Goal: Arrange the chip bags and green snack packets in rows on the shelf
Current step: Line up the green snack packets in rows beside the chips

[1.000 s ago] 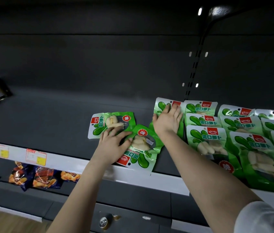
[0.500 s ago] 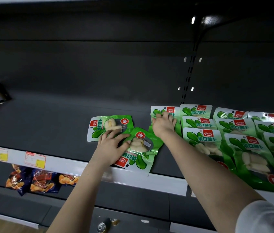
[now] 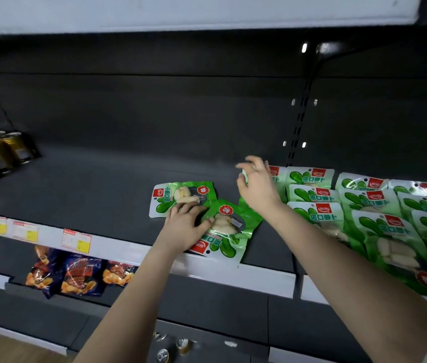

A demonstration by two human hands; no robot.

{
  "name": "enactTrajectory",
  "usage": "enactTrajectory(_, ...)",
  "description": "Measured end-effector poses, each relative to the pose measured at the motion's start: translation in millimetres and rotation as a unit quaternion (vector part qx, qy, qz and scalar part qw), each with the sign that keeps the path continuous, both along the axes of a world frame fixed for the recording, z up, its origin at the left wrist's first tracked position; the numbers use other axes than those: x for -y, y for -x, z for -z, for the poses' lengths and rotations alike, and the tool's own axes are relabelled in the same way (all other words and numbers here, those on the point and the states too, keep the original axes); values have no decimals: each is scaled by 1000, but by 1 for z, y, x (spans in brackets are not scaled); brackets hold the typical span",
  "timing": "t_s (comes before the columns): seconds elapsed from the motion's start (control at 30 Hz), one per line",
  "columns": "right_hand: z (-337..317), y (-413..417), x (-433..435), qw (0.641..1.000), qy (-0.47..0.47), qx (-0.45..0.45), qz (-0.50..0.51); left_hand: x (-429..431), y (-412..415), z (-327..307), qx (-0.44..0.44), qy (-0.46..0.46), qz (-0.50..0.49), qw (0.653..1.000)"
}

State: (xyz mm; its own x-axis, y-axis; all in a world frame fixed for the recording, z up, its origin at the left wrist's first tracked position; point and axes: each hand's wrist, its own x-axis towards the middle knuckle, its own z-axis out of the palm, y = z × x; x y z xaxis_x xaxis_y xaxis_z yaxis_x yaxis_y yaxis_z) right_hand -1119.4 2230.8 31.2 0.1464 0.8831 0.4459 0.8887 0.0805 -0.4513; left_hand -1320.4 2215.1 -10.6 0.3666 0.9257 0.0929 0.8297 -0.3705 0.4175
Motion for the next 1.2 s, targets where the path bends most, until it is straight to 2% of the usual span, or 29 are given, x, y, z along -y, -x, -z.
enactTrajectory(0.13, -1, 14, 15, 983, 154, 74, -64, 1, 0, -2, -5, -3, 1, 1000)
enactTrajectory(0.23, 10, 23, 25, 967, 223, 75, -94, -2, -1, 2, -6, -42, -25, 999)
enactTrajectory(0.4, 22, 37, 39, 946, 228, 110, -204, -7, 0, 10, 4, -74, -49, 996)
enactTrajectory(0.47, 26, 41, 41, 938, 243, 113, -219, -9, 0, 11, 0, -75, -50, 996)
enactTrajectory(0.9, 37, 41, 39, 951, 212, 94, -204, -15, -1, 14, -1, -76, -61, 995)
enactTrajectory(1.1, 33, 39, 34, 967, 142, 26, -209, -11, 2, 7, -15, -78, -39, 996)
enactTrajectory(1.17, 26, 38, 31, 971, 126, 46, -196, -7, 4, 5, -1, -45, -14, 999)
enactTrajectory(1.2, 22, 38, 29, 972, 127, 59, -189, -5, 3, 4, 10, -68, -6, 998)
